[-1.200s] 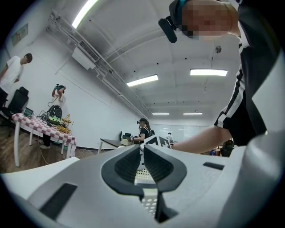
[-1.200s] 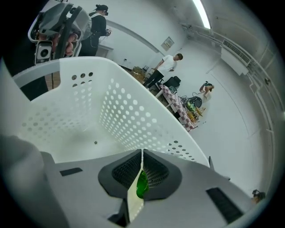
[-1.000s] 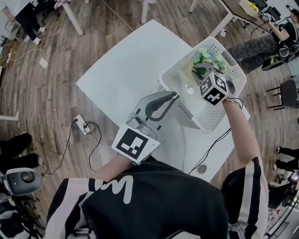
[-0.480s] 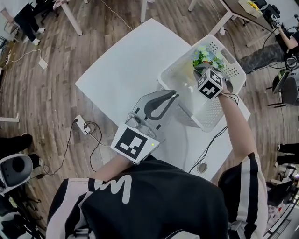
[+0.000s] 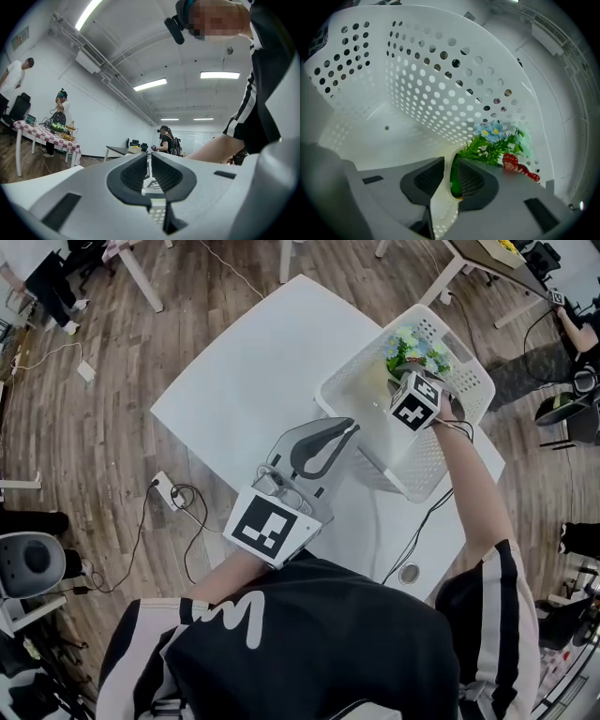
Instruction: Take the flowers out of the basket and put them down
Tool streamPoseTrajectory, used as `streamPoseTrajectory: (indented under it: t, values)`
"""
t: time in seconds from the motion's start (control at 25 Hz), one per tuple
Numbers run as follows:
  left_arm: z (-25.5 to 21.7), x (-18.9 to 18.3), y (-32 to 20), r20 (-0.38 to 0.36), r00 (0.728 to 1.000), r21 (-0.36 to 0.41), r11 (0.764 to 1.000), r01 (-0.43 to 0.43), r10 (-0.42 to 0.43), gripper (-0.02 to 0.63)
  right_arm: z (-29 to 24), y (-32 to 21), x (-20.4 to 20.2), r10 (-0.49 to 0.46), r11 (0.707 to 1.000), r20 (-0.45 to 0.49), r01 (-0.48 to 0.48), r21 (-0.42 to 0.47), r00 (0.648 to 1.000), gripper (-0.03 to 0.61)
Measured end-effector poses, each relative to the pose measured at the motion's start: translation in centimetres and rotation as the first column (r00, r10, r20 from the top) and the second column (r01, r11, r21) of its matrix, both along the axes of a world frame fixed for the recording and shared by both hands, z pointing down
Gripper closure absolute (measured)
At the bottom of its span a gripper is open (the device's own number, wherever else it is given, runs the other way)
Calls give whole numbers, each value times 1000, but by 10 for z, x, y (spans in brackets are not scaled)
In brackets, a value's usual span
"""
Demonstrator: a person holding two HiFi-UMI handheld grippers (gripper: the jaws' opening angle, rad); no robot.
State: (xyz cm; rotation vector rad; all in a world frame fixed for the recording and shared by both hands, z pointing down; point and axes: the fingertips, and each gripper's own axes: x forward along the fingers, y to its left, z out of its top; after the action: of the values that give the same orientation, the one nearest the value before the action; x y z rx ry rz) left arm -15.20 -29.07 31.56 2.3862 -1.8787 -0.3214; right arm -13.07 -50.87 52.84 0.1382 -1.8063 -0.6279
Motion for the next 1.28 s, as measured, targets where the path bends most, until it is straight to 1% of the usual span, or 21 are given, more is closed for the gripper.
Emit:
streamPoseTrajectory:
  t: [0.16,0.36,0.56,0.68,0.84,1.0,1.28]
  values:
    - [0,1,0,-2,1000,6,1000,2,-2,583,10,-2,-2,26,999,-24,-26,-19,999,499]
    - [2,0,1,-4,1000,-7,1000,18,-18,583,17,-7,4,70,997,-40,-70,-20,997,492]
    - [4,-4,3,-7,1000,-8,1000,24,-25,583,20,-6,2,66,997,-48,-69,-47,997,492]
    - [5,-4,3,-8,1000,-11,1000,22,-22,583,20,-6,1,69,995,-35,-71,-63,997,492]
    - [5,-4,2,-12,1000,-13,1000,21,-21,583,19,-8,2,68,997,-43,-69,-37,997,483]
    - [5,-5,4,-14,1000,-14,1000,22,-23,583,16,-8,2,107,992,-30,-109,-64,994,495]
    - [8,-7,8,-7,1000,-28,999,15,-15,583,11,-2,10,97,994,-63,-100,-52,993,509]
